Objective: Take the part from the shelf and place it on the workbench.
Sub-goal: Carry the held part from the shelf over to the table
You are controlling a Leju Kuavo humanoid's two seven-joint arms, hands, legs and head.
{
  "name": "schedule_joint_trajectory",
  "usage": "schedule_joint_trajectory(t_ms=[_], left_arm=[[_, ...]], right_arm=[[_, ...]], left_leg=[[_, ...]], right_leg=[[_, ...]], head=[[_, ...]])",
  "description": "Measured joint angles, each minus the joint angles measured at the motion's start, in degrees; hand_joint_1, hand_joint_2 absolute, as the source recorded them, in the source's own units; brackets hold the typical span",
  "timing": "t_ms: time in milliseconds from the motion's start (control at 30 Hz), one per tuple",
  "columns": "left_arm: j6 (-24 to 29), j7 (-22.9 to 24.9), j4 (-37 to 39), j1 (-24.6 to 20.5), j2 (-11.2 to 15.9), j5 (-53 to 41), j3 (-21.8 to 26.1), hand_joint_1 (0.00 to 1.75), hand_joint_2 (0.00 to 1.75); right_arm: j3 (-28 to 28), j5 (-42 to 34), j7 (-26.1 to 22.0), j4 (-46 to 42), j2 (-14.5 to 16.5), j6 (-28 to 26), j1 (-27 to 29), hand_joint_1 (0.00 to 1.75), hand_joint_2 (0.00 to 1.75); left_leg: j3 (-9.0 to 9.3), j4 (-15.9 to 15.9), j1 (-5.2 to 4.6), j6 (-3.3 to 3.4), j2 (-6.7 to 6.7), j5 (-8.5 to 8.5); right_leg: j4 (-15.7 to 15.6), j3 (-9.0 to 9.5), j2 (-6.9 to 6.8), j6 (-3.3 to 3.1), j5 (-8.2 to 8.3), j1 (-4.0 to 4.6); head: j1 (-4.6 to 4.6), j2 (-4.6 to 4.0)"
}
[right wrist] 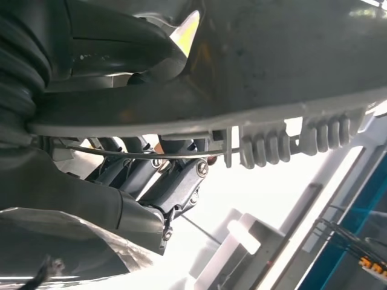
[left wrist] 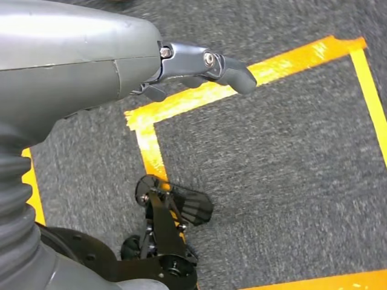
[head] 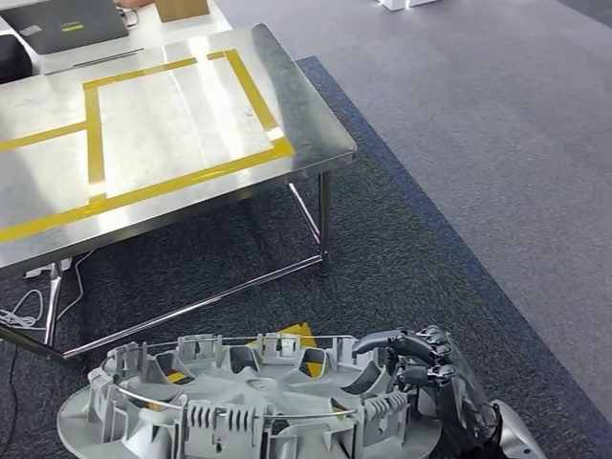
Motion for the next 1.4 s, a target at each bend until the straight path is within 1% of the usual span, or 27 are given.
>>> schedule_joint_trajectory(t_ms=[67,133,167,200,233,267,300,367,400,433,467,533,600,667,700,733,800,867,967,1033,1133,1167,1200,1233,1300,1333,1400], left_arm=[[0.1,-0.2,0.0,-0.2,0.0,-0.2,0.0,0.0,1.75],[0.4,-0.6,0.0,-0.2,-0.1,-0.6,0.0,0.0,1.75],[0.6,-0.8,0.0,-0.2,-0.1,-0.9,0.0,0.0,1.75],[0.7,-0.9,0.0,-0.1,0.0,-1.0,0.0,0.0,1.75],[0.7,-1.0,0.0,-0.1,0.0,-1.1,0.0,0.0,1.75],[0.6,-1.0,0.0,-0.1,0.1,-1.1,0.0,0.0,1.75],[0.3,-1.1,0.0,-0.2,0.2,-1.1,0.0,0.0,1.75],[-0.5,-1.4,0.0,-0.5,0.4,-1.1,0.0,0.0,1.75],[-1.0,-1.5,0.0,-0.6,0.4,-1.1,0.0,0.0,1.75],[-1.4,-1.6,0.0,-0.7,0.4,-1.1,0.0,0.0,1.75],[-1.7,-1.7,0.0,-0.7,0.4,-1.1,0.0,0.0,1.75],[-2.0,-1.7,0.0,-0.8,0.5,-1.2,0.0,0.0,1.75],[-2.3,-1.7,-0.1,-1.2,0.5,-1.3,0.0,0.0,1.75],[-2.6,-1.7,-0.1,-1.3,0.6,-1.3,0.0,0.0,1.75],[-2.7,-1.7,-0.1,-1.2,0.6,-1.3,0.0,0.0,1.75],[-2.7,-1.7,-0.1,-1.1,0.7,-1.3,0.0,0.0,1.75],[-2.7,-1.7,-0.1,-0.9,0.7,-1.3,0.0,0.0,1.75],[-2.8,-1.7,-0.1,-0.7,0.8,-1.3,0.0,0.0,1.75],[-2.8,-1.9,-0.1,-0.4,0.9,-1.3,0.0,0.0,1.75],[-2.8,-1.9,-0.1,-0.4,1.0,-1.3,0.0,0.0,1.75],[-2.8,-2.0,-0.1,-0.6,1.0,-1.5,0.0,0.0,1.75],[-2.7,-2.0,-0.1,-0.5,0.9,-1.6,0.1,0.0,1.75],[-2.7,-2.0,-0.1,-0.4,0.9,-1.7,0.1,0.0,1.75],[-2.6,-1.9,-0.1,-0.4,0.9,-1.7,0.1,0.0,1.75],[-2.6,-1.9,-0.1,-0.4,0.9,-1.7,0.2,0.0,1.75],[-2.6,-1.9,-0.1,-0.4,0.9,-1.7,0.2,0.0,1.75],[-2.6,-1.9,-0.1,-0.6,0.8,-1.7,0.3,0.0,1.75]], right_arm=[[0.2,0.0,0.0,0.1,0.0,0.0,-0.2,1.75,1.75],[0.5,0.0,0.1,0.2,0.0,0.0,-0.4,1.75,1.75],[0.7,0.0,0.2,0.4,0.0,0.0,-0.6,1.75,1.75],[1.0,0.0,0.4,0.5,0.0,0.0,-0.8,1.75,1.75],[1.2,0.1,0.5,0.6,0.0,0.0,-1.1,1.75,1.75],[1.4,0.1,0.7,0.7,0.0,0.0,-1.5,1.75,1.75],[1.7,0.1,0.8,0.8,0.0,0.1,-1.9,1.75,1.75],[2.3,0.1,1.2,1.0,0.0,0.5,-2.8,1.75,1.75],[2.6,0.1,1.5,1.2,0.1,0.8,-3.3,1.75,1.75],[3.0,0.3,2.0,1.4,0.1,1.1,-3.9,1.75,1.75],[3.6,0.7,2.6,1.8,0.1,1.3,-4.8,1.75,1.75],[4.8,1.8,3.7,2.6,0.1,1.6,-6.6,1.75,1.75],[5.7,2.4,4.4,3.3,0.2,1.7,-7.5,1.75,1.75],[6.3,2.8,4.8,4.0,0.2,1.7,-8.0,1.75,1.75],[6.6,2.9,4.9,4.3,0.2,1.7,-8.2,1.75,1.75],[6.8,3.1,5.0,4.6,0.2,1.6,-8.5,1.75,1.75],[7.1,3.4,5.3,5.0,0.3,1.3,-8.9,1.75,1.75],[7.5,3.8,5.9,5.3,0.5,0.7,-9.0,1.75,1.75],[8.2,4.2,6.7,5.5,1.0,-0.5,-8.8,1.75,1.75],[8.5,4.2,6.9,5.6,1.3,-1.3,-8.8,1.75,1.75],[8.7,4.2,6.9,5.7,1.6,-2.2,-8.7,1.75,1.75],[8.7,4.2,6.9,5.7,1.7,-2.5,-8.6,1.75,1.75],[8.7,4.1,6.9,5.7,1.7,-2.9,-8.5,1.75,1.75],[8.7,4.1,6.9,5.7,1.8,-3.4,-8.4,1.75,1.75],[8.7,4.1,6.8,5.7,2.1,-4.3,-8.2,1.75,1.75],[8.7,4.0,6.7,5.7,2.2,-4.6,-8.2,1.75,1.75],[8.8,4.0,6.7,5.7,2.4,-4.8,-8.2,1.75,1.75]], left_leg=[[-2.67,5.8,-0.12,-0.54,3.73,-2.99],[-6.47,13.3,0.08,-0.8,5.09,-5.88],[-7.45,15.1,0.14,-0.81,5.23,-5.96],[-7.31,14.6,0.16,-0.75,5.34,-4.86],[-6.06,11.8,0.13,-0.56,5.64,-2.84],[-4.18,7.9,0.0,-0.23,6.42,-0.57],[-2.37,4.1,-0.43,0.23,8.09,0.9],[-0.56,-0.2,-1.22,1.03,10.62,1.79],[-0.5,-0.6,-1.53,1.29,11.01,1.44],[-0.52,-0.9,-1.46,1.46,10.28,1.45],[-0.4,-1.2,-1.3,1.65,9.55,1.5],[0.01,-1.7,-0.83,2.16,8.14,1.65],[0.14,-1.9,-0.6,2.58,6.54,1.65],[0.24,-1.8,-0.59,2.75,4.7,1.56],[0.37,-1.8,-0.58,2.77,3.95,1.48],[0.58,-1.8,-0.56,2.75,3.26,1.35],[1.05,-1.6,-0.62,2.48,2.25,0.92],[1.05,-1.3,-0.76,1.94,1.63,0.56],[0.83,-1.1,-0.71,1.24,1.74,0.3],[0.05,1.1,-0.68,0.6,3.13,-1.09],[-5.06,11.4,-0.25,-0.27,4.9,-5.29],[-6.69,14.2,-0.07,-0.41,5.01,-5.82],[-7.45,15.1,0.06,-0.47,5.06,-5.26],[-7.09,13.6,0.17,-0.45,5.1,-3.59],[-4.02,6.5,0.21,-0.21,5.31,0.74],[-2.46,3.0,0.11,-0.04,5.42,1.91],[-1.14,0.0,-0.16,0.33,5.58,1.91]], right_leg=[[-0.1,0.49,-1.79,-0.63,-0.27,0.1],[-0.1,0.82,-3.55,-0.91,-0.64,0.29],[-0.1,1.02,-4.36,-0.93,-0.83,0.35],[-0.1,1.28,-5.1,-0.91,-1.05,0.4],[-0.1,1.63,-5.8,-0.86,-1.29,0.44],[-0.1,1.98,-6.4,-0.76,-1.55,0.49],[-0.1,2.26,-6.99,-0.56,-1.84,0.62],[-0.2,2.57,-8.04,0.03,-2.29,0.93],[-0.3,2.73,-8.71,0.37,-2.45,1.07],[-0.5,3.01,-9.34,0.68,-2.6,1.14],[-0.5,3.17,-9.12,0.98,-2.89,1.13],[2.0,2.17,-6.47,1.42,-4.57,0.95],[9.0,-1.58,-3.54,1.6,-7.61,0.77],[15.0,-5.5,-2.8,1.69,-8.86,0.75],[15.3,-6.3,-2.68,1.7,-7.83,0.75],[13.4,-6.05,-2.61,1.65,-5.74,0.74],[6.2,-3.7,-2.38,1.44,-1.01,0.72],[1.2,-1.55,-1.99,0.97,0.6,0.76],[0.3,-0.83,-1.75,0.19,0.26,0.79],[0.0,-0.31,-2.06,-0.45,0.14,0.57],[-0.1,0.44,-2.71,-1.09,-0.39,0.51],[-0.1,0.66,-2.82,-1.11,-0.58,0.51],[-0.1,0.91,-2.88,-1.07,-0.79,0.5],[0.0,1.24,-2.9,-0.99,-1.02,0.49],[-0.1,1.87,-2.9,-0.69,-1.58,0.49],[0.0,2.08,-2.86,-0.39,-1.89,0.59],[-0.2,2.11,-2.86,0.33,-2.19,0.75]], head=[[-0.26,0.0],[-0.34,0.0],[-0.35,0.0],[-0.37,0.0],[-0.37,0.0],[-0.38,0.0],[-0.37,0.0],[-0.36,0.0],[-0.34,0.0],[-0.34,0.0],[-0.27,0.0],[-0.06,0.0],[0.19,0.0],[0.24,0.0],[0.25,0.0],[0.26,0.0],[0.29,0.0],[0.26,0.0],[0.19,0.0],[-0.02,0.0],[-0.27,0.0],[-0.27,0.0],[-0.27,0.0],[-0.28,0.0],[-0.25,0.0],[-0.24,0.0],[-0.2,0.0]])
